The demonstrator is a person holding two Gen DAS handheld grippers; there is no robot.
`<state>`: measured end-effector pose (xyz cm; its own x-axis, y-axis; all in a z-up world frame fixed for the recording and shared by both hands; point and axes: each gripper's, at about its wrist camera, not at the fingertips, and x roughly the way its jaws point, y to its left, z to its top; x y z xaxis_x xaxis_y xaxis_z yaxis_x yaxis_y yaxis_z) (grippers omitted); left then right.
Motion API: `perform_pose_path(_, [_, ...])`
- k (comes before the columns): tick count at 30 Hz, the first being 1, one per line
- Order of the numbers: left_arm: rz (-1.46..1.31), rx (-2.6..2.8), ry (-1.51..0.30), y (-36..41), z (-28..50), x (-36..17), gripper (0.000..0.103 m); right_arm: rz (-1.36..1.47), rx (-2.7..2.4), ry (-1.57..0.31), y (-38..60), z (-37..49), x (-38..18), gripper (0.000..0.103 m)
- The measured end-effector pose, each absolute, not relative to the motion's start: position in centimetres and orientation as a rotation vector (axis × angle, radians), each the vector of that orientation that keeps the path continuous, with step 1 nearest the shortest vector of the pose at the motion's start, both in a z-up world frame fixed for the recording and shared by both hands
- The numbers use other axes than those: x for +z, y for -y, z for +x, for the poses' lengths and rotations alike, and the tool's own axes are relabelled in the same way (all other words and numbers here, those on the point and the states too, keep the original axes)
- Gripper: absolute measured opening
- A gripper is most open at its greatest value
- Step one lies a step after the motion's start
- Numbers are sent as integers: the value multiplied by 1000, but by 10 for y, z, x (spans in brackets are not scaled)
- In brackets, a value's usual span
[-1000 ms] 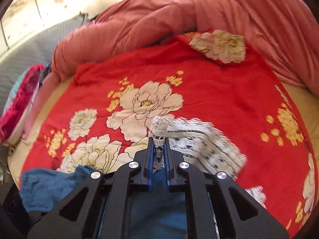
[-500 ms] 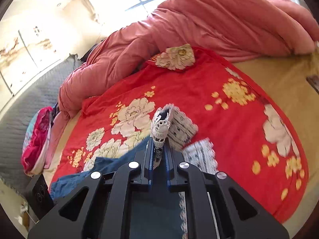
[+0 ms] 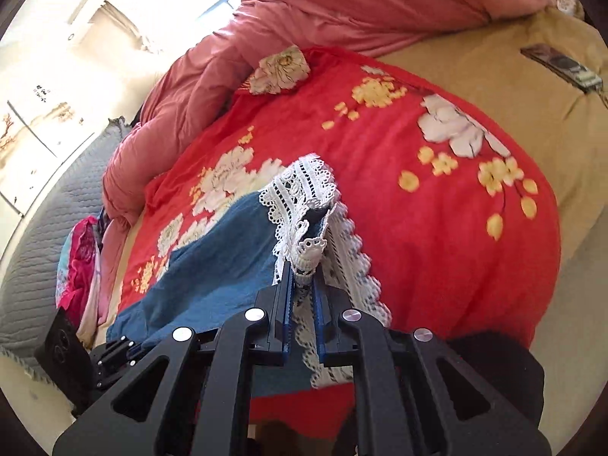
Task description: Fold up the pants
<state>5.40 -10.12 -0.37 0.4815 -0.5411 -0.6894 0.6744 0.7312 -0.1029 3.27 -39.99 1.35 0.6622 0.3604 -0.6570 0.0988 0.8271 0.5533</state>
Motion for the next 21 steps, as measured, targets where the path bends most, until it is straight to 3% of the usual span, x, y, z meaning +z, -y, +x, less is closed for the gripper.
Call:
perform_pose_path(3, [205, -744, -782, 103, 53, -9, 3, 611, 163, -866, 402, 30, 6, 13])
perform_pose_path(6, [210, -740, -799, 105, 53, -14, 3, 631, 161, -870, 406, 31, 2, 28])
perform_pose_path(8, [217, -739, -807, 106, 51, -15, 3, 647, 173, -865, 409, 32, 0, 28])
perform_pose_path(9, [217, -740, -807, 106, 51, -15, 3, 643, 166, -866, 411, 32, -1, 25])
perform_pose_path(11, [220, -742, -805, 105, 48, -14, 3, 621, 160, -862, 411, 31, -1, 9])
perform_pose_path(21, [228, -773, -776, 94, 22, -8, 3, 559, 199, -902, 412, 1, -2, 9])
